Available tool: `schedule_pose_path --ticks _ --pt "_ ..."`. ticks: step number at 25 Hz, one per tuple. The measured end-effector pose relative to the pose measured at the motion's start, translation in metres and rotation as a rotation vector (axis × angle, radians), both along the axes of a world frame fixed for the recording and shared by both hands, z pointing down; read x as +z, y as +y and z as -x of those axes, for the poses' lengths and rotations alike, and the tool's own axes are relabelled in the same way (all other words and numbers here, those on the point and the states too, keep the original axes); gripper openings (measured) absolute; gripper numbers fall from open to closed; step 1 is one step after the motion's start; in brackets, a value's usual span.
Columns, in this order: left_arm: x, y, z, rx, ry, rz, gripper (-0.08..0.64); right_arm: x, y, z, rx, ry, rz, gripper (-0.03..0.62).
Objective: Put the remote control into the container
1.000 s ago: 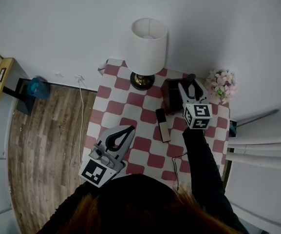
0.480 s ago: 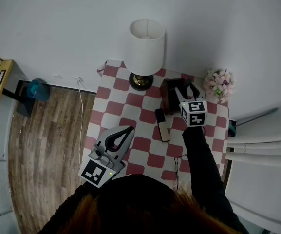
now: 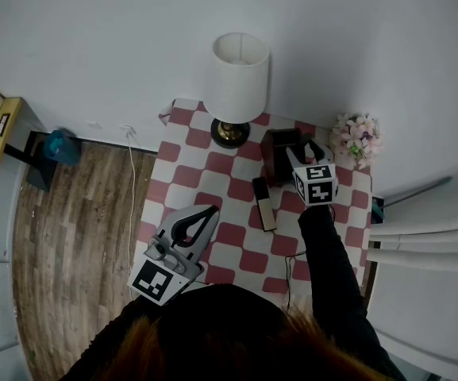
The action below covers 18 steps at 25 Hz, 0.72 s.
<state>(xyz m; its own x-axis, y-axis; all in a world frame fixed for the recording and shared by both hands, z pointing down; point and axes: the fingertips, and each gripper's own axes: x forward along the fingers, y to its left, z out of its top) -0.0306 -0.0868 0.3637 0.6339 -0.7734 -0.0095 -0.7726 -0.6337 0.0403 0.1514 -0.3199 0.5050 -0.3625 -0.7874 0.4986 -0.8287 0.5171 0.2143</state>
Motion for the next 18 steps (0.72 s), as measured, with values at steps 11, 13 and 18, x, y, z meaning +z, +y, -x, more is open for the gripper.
schedule_pose_path --ticks 11,13,18 --pt "-0.001 0.001 -0.001 0.005 -0.001 -0.002 0.009 -0.054 0.001 0.002 -0.039 -0.218 -0.187 0.242" --pt "-0.001 0.001 -0.002 0.005 0.0 -0.002 0.008 -0.067 0.0 0.002 -0.043 -0.258 -0.217 0.241" --pt "-0.002 0.0 -0.002 0.007 0.001 -0.004 0.008 -0.085 -0.001 -0.003 -0.03 -0.289 -0.266 0.119"
